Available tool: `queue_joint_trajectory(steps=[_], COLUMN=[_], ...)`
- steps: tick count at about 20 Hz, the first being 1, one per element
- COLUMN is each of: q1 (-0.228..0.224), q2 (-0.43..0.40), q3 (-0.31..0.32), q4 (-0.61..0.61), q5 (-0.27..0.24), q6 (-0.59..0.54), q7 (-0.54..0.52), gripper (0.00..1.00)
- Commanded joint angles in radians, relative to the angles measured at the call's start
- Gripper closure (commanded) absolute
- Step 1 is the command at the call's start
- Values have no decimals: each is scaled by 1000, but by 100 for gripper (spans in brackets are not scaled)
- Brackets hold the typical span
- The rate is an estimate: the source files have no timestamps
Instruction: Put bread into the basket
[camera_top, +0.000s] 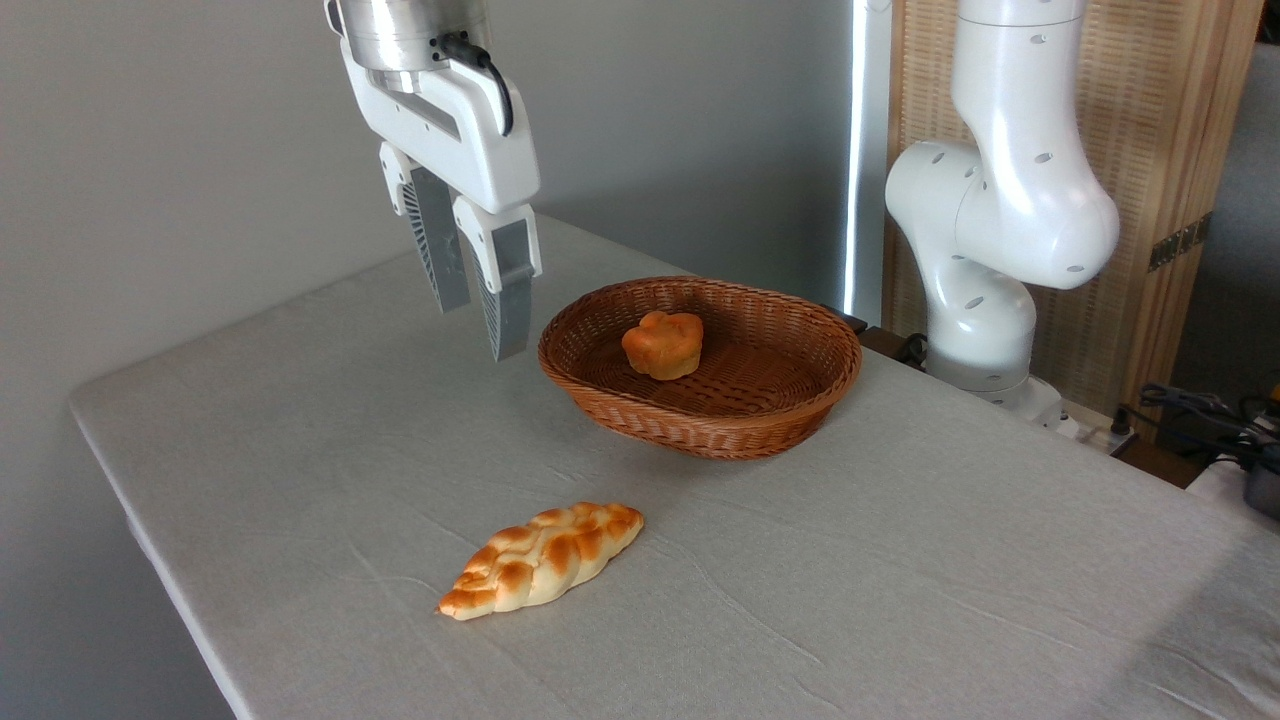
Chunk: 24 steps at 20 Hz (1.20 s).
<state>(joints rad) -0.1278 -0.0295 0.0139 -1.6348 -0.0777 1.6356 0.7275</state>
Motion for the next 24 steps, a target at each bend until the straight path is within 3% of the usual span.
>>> queue_joint_trajectory(steps=[1,9,16,24], q1=[31,40,37,37], q2=[16,17,19,16], q3=[3,-5,-25,-29], q4=[35,35,35,35], q5=[10,16,94,88], q6=[-33,-22,-23,-28], q7=[-17,-48,-48,-59], gripper=[0,0,0,0])
